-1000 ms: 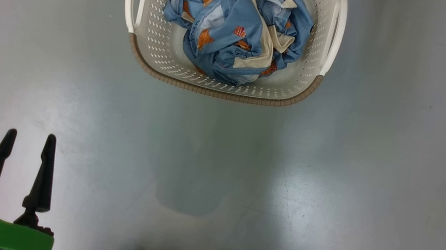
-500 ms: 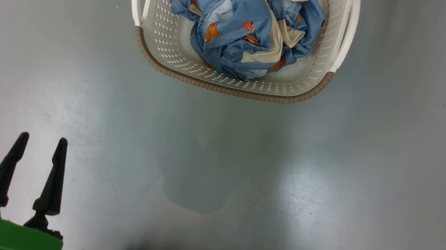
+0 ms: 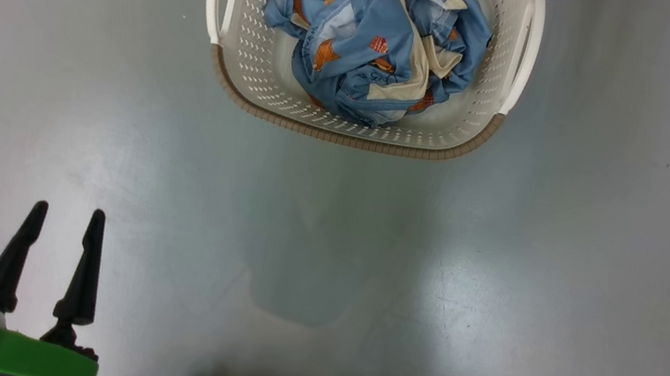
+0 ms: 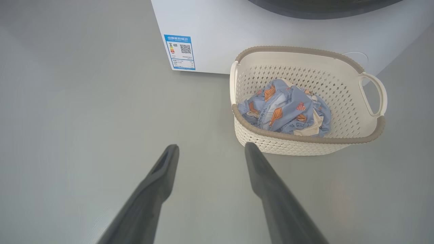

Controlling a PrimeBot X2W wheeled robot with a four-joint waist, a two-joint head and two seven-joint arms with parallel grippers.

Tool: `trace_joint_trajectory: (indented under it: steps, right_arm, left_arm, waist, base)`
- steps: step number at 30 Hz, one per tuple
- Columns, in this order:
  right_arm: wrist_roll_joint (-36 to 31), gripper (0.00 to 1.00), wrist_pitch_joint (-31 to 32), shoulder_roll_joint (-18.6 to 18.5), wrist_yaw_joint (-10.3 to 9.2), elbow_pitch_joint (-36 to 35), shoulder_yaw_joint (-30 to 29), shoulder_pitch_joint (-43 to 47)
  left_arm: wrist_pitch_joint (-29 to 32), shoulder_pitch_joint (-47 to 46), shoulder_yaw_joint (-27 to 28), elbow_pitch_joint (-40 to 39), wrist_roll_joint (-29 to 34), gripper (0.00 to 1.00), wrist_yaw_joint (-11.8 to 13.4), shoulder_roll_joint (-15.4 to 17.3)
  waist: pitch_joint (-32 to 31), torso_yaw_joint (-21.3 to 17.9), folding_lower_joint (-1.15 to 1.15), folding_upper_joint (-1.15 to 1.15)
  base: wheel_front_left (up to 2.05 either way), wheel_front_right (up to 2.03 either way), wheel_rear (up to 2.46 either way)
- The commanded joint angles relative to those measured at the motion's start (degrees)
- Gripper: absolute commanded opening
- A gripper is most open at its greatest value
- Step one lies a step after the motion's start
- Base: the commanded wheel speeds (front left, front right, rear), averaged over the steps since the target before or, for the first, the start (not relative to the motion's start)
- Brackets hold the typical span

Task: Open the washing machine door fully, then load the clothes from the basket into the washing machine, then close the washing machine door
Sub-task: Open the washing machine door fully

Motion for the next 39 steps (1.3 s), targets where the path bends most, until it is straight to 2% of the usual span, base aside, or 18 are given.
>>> trace_joint_trajectory:
  steps: [1, 12, 39]
  right_arm:
    - [0.4, 0.00, 1.0, 0.7, 0.10, -1.4, 0.8, -0.5]
    - [1.8, 0.00, 4.1, 0.4, 0.10, -0.4, 1.7, 0.2]
    - [2.4, 0.00, 10.1, 3.1, 0.10, -5.2, 5.4, 3.5]
  left_arm:
    - [-0.4, 0.2, 2.2, -0.6, -0.4, 1.00, -0.1, 1.3]
    - [-0.4, -0.5, 2.2, -0.3, -0.4, 1.00, -0.1, 1.0]
    - [-0.4, -1.4, 2.4, 0.0, -0.2, 1.00, -0.1, 1.3]
  waist:
    - [0.0, 0.0, 0.00, 0.00]
    - [0.1, 0.0, 0.00, 0.00]
    - [-1.1, -2.3, 0.00, 0.00]
  base:
    - [0.00, 0.00, 0.00]
    - [0.00, 0.00, 0.00]
    - [0.00, 0.00, 0.00]
